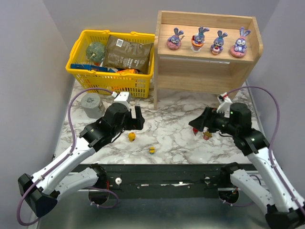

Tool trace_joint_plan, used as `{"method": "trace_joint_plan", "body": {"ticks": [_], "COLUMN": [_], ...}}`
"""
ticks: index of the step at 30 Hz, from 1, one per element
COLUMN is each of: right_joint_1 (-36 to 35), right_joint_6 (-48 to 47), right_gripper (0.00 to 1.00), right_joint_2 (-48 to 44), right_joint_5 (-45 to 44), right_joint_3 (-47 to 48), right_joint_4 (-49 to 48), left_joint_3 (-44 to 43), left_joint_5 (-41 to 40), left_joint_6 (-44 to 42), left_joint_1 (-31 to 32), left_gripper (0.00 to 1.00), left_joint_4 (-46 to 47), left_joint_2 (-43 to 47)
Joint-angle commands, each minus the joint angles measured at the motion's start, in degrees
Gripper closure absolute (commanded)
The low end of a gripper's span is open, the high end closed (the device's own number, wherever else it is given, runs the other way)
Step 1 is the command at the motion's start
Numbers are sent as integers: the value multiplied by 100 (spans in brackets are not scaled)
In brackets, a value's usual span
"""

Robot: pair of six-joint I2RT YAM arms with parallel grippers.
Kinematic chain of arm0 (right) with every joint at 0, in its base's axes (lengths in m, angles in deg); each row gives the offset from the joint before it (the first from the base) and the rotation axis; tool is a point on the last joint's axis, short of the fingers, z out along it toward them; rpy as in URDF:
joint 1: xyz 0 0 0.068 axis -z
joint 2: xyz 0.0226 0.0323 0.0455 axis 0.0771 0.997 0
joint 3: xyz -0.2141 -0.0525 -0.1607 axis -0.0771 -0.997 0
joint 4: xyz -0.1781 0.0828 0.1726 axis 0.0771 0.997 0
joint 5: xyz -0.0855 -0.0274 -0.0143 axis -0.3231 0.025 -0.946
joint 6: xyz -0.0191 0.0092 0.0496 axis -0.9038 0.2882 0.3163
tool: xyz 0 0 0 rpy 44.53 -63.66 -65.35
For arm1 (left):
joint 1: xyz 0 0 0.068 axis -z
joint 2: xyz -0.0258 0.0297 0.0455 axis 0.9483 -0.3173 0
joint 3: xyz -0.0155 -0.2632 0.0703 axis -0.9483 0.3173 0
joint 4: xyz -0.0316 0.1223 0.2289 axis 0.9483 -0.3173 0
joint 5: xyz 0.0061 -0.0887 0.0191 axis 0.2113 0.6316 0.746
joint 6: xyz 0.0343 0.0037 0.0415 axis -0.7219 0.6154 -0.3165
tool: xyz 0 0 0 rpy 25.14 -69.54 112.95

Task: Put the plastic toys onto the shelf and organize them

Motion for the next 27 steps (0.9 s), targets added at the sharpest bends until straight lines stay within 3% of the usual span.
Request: {"method": "trace_joint_plan", "body": {"ticks": [1,5,8,9,12,17,21,23,27], "right_joint_1": [-1143,-2153,-3672,-4503,-5850,-6655,-7112,-7183,-7323], "right_joint_6": [128,243,68,15,101,1076,2584,3193,4160], "right_gripper": [12,14,14,14,13,11,9,9,9], "right_joint_2": [656,464,743,918,1832,3168,4335,4645,5033], "right_joint_5": [-1553,-2273,-3520,-4341,-6055,-7520,-8522,-8699,-8814], "right_joint_3": [300,-349,-650,-650,-545,-71,518,747,932], "right_joint_4": [-552,-1656,-2264,-2353,-2740,-2567,-1724,-1023,-667], "left_joint_3": [380,538,661,731,749,934,917,882,873], "left_joint_5": [-236,-394,-500,-526,-649,-878,-860,-834,-773], "left_joint_6": [158,282,273,238,229,299,273,256,247], "left_joint_1": [-30,-30,-30,-30,-30,-38,-39,-39,-39], "left_gripper": [1,1,1,1,1,1,1,1,1], "left_joint_4": [290,-96,-439,-457,-685,-712,-712,-730,-774], "left_joint_2": [303,487,671,750,1032,1594,1604,1499,1428]}}
